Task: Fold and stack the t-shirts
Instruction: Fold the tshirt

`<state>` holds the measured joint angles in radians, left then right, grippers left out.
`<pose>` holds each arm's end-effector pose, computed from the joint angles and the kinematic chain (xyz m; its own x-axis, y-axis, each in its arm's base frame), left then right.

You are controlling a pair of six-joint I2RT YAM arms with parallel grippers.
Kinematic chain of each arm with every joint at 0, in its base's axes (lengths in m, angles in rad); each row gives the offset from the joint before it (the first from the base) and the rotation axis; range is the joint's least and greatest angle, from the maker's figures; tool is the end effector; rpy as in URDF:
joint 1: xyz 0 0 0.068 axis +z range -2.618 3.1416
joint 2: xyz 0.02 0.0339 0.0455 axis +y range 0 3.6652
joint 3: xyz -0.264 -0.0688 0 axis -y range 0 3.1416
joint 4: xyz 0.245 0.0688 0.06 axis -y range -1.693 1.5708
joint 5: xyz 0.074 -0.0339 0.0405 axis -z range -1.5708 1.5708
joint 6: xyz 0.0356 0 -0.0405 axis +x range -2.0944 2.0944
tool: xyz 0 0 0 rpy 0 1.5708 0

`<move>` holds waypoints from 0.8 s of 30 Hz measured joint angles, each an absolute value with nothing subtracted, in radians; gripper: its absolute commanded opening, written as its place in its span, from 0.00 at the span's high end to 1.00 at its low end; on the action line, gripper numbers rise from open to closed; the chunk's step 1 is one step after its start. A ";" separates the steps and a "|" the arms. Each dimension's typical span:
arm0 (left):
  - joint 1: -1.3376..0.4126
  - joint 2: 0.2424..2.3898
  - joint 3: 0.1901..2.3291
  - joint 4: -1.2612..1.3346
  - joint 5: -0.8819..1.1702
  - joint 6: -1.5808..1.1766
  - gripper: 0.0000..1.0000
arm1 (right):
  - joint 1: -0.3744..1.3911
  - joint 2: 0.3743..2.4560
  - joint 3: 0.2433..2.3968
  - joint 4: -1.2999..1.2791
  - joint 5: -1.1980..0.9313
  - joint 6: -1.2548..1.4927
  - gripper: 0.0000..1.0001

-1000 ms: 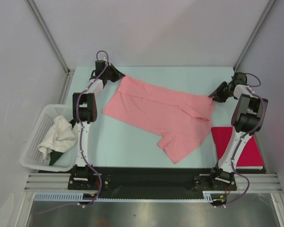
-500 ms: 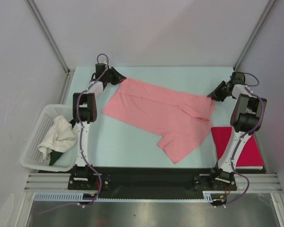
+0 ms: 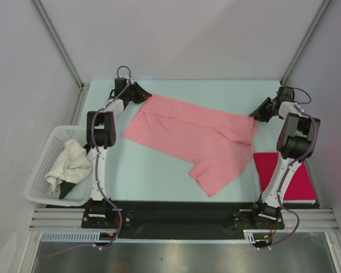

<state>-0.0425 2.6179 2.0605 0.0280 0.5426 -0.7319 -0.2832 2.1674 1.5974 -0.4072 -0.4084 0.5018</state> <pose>0.5772 -0.0429 0.1141 -0.6972 -0.5432 -0.4678 0.0211 0.6367 -0.7708 0.4520 -0.1168 0.1618 -0.6770 0.6568 -0.3320 0.4207 0.7156 0.5577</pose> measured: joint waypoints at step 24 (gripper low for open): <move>-0.044 2.619 2.090 0.022 0.531 -0.744 1.00 | -0.276 2.147 1.542 -0.373 -0.368 0.537 1.00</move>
